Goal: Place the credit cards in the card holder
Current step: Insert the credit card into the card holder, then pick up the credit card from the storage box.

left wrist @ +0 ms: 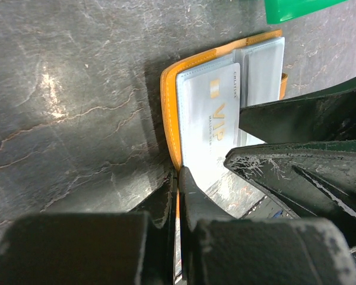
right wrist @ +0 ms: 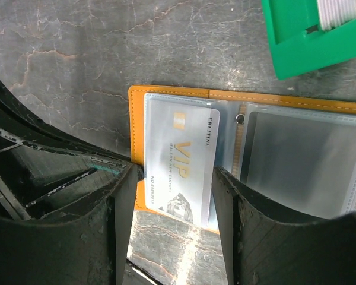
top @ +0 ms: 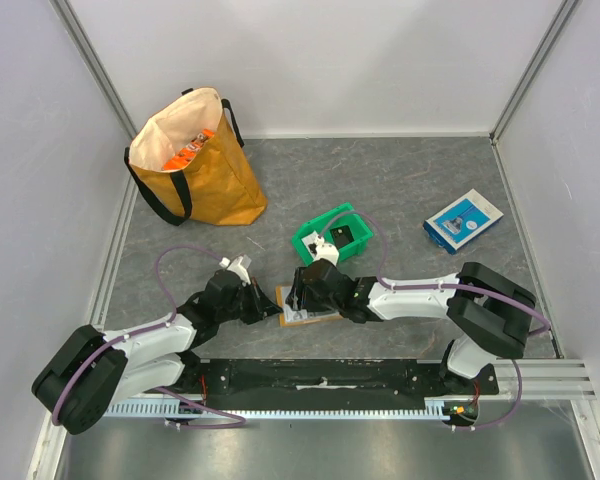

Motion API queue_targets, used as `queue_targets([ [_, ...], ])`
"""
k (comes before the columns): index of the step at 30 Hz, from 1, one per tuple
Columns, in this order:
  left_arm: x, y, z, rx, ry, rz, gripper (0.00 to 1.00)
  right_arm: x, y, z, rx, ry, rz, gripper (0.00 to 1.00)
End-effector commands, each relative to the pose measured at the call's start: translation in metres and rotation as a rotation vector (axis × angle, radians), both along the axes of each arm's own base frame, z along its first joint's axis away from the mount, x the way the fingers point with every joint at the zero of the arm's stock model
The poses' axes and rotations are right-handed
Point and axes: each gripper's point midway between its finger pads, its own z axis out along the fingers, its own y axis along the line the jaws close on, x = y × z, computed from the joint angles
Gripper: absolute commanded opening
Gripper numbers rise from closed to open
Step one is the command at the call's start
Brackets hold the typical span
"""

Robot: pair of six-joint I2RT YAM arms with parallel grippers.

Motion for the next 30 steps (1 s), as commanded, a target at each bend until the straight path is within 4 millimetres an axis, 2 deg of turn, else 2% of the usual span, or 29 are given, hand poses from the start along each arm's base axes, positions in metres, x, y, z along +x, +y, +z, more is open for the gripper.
queue_targets([
  [1,0.012,-0.006,0.015,-0.006,-0.07,-0.016,0.02,-0.003,0.022,0.016,0.108,-0.017,0.047,0.6],
  [4,0.012,-0.005,0.015,-0.001,-0.07,-0.012,0.02,0.003,0.014,0.014,0.061,-0.031,0.026,0.62],
  [7,0.013,-0.003,0.017,0.01,-0.081,-0.012,0.02,0.017,-0.008,0.022,-0.013,-0.079,-0.03,0.68],
  [11,0.013,0.002,0.019,0.034,-0.098,-0.008,0.02,0.043,-0.023,0.062,-0.009,-0.192,-0.044,0.71],
  [13,0.014,0.003,0.02,0.042,-0.104,-0.01,0.02,0.053,-0.032,0.075,-0.035,-0.231,-0.03,0.73],
  [17,0.014,0.001,0.021,0.057,-0.102,-0.03,0.02,0.083,-0.048,0.108,-0.067,-0.338,-0.041,0.81],
  [20,0.015,-0.001,0.022,0.057,-0.105,-0.041,0.02,0.108,-0.06,0.125,-0.109,-0.411,-0.047,0.92],
  [24,0.016,-0.002,0.025,0.056,-0.114,-0.046,0.02,0.13,-0.071,0.129,-0.177,-0.394,-0.004,0.95],
  [25,0.016,-0.002,0.025,0.058,-0.114,-0.049,0.02,0.142,-0.076,0.133,-0.165,-0.37,-0.016,0.95],
  [30,0.017,-0.003,0.028,0.061,-0.126,-0.065,0.02,0.165,-0.087,0.115,-0.11,-0.254,0.002,0.9],
])
